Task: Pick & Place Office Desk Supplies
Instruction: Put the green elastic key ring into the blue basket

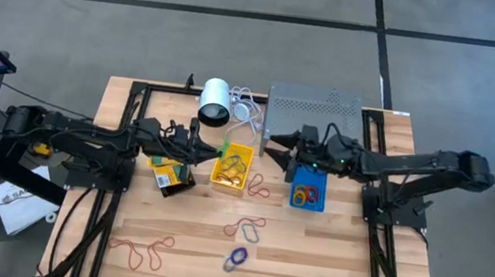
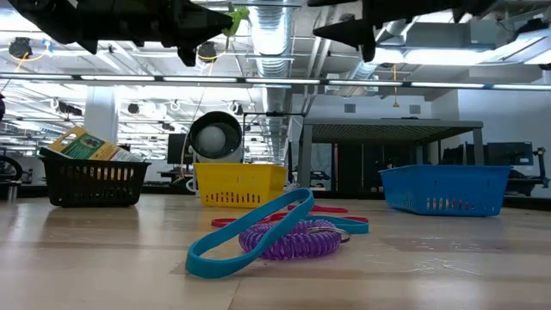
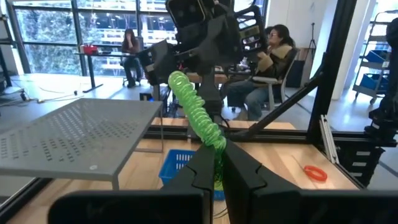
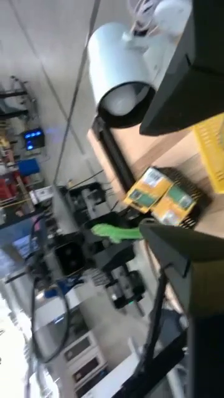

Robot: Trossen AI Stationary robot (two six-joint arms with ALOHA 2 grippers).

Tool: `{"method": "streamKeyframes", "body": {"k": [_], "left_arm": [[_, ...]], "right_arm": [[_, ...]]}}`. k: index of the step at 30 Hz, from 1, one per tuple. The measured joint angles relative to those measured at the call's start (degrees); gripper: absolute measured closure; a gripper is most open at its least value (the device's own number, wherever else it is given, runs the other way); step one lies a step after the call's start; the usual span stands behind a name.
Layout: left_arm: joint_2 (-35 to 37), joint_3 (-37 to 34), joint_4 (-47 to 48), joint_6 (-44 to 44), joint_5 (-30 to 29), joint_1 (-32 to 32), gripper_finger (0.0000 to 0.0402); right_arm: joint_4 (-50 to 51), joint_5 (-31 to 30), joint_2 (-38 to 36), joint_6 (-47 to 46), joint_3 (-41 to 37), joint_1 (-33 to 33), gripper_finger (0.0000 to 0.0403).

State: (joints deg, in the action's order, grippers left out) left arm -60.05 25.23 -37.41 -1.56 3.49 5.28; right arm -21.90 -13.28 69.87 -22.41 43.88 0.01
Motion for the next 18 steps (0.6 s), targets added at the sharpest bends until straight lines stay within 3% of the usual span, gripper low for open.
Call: {"method": "streamKeyframes", "body": {"k": [10, 18], "left_arm": [[0.0, 0.0, -0.2, 0.0, -0.3, 0.2, 0.0397], [-4.7, 1.3, -3.4, -0.7, -0.5, 1.0, 0.0397]], "right_arm": [[-8.6, 3.2, 6.3, -1.1, 0.3, -0.8, 0.0143], [-8.6, 7.3, 13.4, 0.4, 7.6, -1.1, 0.0143]]}}
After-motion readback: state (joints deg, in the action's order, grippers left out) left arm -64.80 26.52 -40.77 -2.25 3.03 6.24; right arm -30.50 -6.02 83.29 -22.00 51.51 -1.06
